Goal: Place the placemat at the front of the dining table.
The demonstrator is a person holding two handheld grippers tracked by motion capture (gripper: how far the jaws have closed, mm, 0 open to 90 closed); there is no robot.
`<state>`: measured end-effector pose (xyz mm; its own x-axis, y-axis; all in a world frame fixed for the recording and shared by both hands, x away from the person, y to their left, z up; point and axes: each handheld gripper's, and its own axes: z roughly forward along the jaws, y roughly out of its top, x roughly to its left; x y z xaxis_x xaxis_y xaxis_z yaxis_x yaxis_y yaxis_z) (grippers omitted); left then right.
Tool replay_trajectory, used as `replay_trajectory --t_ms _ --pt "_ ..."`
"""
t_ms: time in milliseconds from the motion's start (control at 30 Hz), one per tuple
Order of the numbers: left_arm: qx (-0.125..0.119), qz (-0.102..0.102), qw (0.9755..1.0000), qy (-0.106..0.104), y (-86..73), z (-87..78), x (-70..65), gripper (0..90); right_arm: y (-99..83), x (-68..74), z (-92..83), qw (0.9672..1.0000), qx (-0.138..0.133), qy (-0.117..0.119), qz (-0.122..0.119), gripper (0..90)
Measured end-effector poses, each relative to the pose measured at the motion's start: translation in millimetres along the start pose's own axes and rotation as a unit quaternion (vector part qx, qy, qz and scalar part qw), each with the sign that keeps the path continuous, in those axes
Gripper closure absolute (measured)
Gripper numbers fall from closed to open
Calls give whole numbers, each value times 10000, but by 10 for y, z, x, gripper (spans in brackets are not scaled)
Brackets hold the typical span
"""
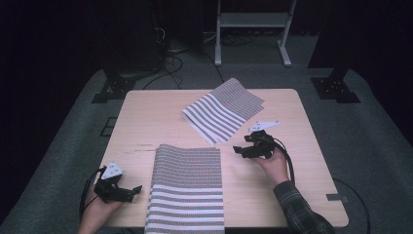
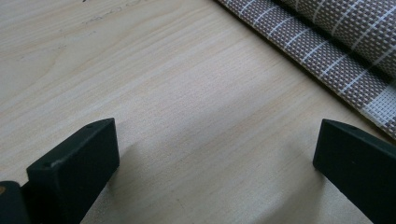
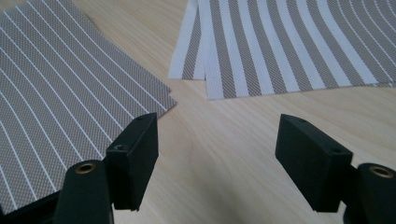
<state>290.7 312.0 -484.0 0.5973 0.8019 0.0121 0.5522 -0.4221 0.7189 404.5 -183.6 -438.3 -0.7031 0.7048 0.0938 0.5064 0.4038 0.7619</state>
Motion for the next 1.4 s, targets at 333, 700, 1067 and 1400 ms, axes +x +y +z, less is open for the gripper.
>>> replay_trajectory --t_ms 333,700,1067,1400 --pt "-2 3 10000 -6 1 1 4 0 170 24 377 9997 152 -32 -166 333" --pt "-1 3 10000 -6 1 1 4 0 279 -34 784 9990 348 -198 -174 411" --pt "0 8 10000 -12 1 1 5 0 241 -69 861 9982 331 -400 -287 578" --pt "0 9 10000 -13 1 1 5 0 167 -140 738 9975 385 -479 -359 862"
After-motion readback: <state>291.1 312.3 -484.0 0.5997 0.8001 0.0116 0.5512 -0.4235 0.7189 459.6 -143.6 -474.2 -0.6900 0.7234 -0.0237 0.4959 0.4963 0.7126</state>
